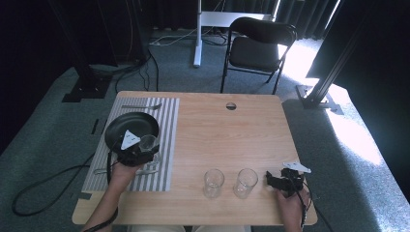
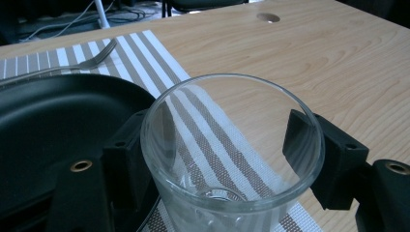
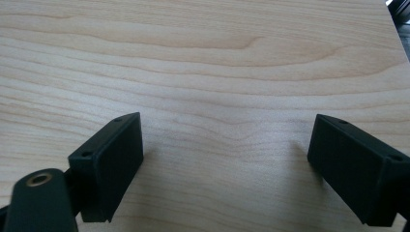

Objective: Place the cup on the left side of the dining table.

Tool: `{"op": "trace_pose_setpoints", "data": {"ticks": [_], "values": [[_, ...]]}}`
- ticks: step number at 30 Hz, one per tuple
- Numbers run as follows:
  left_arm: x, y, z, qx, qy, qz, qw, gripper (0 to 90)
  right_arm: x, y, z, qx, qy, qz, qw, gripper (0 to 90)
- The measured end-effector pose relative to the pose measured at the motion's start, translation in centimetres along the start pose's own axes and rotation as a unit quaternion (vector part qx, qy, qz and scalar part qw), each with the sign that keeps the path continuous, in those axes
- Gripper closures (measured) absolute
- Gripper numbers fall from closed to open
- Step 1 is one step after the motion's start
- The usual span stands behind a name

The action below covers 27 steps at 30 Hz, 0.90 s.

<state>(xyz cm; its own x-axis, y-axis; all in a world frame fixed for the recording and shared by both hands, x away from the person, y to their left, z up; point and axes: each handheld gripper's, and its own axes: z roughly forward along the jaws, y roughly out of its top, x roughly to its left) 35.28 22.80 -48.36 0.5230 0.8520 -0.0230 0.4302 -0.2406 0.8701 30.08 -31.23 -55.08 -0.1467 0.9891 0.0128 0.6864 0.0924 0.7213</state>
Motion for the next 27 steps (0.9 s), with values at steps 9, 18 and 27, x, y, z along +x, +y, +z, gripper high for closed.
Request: {"op": "trace_pose_setpoints", "data": {"ticks": [9, 18, 27], "values": [[0.32, -0.75, 0.36, -0.002, 0.006, 0.009, 0.9999, 29.1, 0.0, -0.02, -0.03, -0.001, 0.0, -0.001, 1.0, 13.0], [-0.23, -0.5, 0.31, 0.017, 0.017, 0.015, 0.9996, 28.6, 0.01, -0.07, -0.07, -0.002, 0.001, 0.0, 1.0, 13.0], [-0.47, -0.35, 0.3, 0.028, 0.016, 0.005, 0.9995, 25.3, -0.02, -0.06, -0.05, -0.001, -0.003, 0.002, 1.0, 12.2]]}}
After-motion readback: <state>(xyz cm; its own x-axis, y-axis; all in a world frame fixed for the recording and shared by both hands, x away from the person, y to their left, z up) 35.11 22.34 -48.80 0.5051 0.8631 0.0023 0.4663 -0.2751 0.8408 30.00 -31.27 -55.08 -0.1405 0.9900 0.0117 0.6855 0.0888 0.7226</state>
